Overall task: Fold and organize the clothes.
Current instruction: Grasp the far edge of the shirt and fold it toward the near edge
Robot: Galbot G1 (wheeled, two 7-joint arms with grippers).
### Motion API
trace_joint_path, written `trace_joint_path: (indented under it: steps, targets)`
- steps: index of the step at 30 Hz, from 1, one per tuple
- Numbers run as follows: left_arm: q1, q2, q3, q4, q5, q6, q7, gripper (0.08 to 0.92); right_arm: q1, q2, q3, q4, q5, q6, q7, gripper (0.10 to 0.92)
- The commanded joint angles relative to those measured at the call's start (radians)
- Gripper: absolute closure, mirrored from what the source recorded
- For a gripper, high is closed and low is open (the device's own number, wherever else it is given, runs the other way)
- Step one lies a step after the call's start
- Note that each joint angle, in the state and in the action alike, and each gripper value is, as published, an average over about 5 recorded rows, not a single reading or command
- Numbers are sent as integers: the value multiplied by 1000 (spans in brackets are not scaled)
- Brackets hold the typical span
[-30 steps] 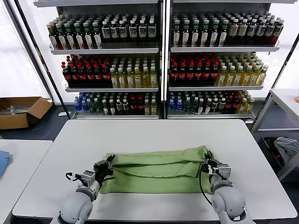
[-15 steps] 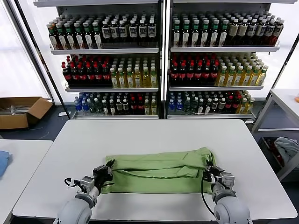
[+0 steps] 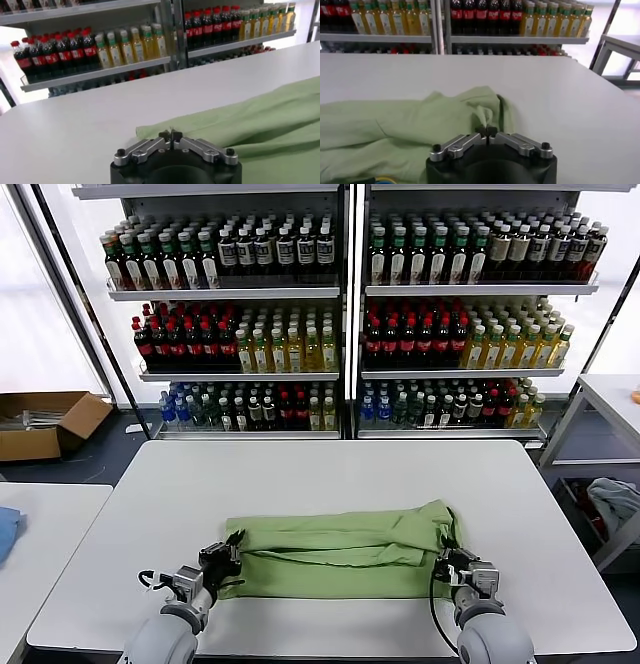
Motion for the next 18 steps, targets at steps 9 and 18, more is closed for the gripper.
trace_joint_path:
  steps: [9,18]
  targets:
    - [-3,-16,-3,-19,17,-6,-9,675,-9,7,-5,-20,-78,52,3,669]
    - [48,-29,-49,-107,71,21,-31,397,-49,2,42,143,-55,87,16,409]
